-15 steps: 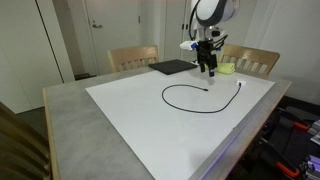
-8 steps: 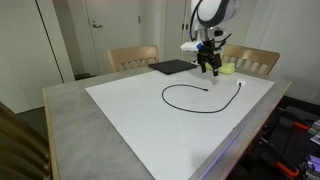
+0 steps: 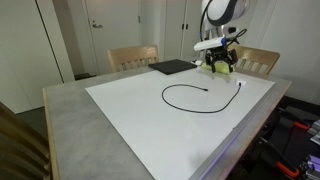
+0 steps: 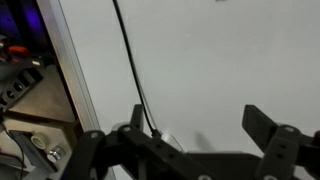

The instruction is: Put the charger in a circle

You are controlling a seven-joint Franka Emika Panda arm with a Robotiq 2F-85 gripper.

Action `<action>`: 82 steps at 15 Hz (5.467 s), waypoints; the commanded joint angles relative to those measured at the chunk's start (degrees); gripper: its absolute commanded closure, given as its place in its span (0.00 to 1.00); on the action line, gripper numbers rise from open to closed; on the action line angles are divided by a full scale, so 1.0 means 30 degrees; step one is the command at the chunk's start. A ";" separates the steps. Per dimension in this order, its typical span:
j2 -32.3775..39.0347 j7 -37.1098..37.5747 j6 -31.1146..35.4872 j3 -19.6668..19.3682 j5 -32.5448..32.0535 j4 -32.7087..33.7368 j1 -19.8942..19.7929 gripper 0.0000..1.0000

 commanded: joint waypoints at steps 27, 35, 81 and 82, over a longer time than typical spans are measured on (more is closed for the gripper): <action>-0.1194 -1.5294 0.6095 -0.3465 0.0521 -0.4429 -0.2957 0.00; -0.1212 -2.2085 1.0746 -0.2635 0.3981 -0.6021 -0.4191 0.00; 0.0843 -2.5205 1.2633 0.0049 1.1336 -0.5672 -0.6114 0.74; 0.0857 -2.5101 1.2647 -0.0147 1.0985 -0.5647 -0.5859 0.74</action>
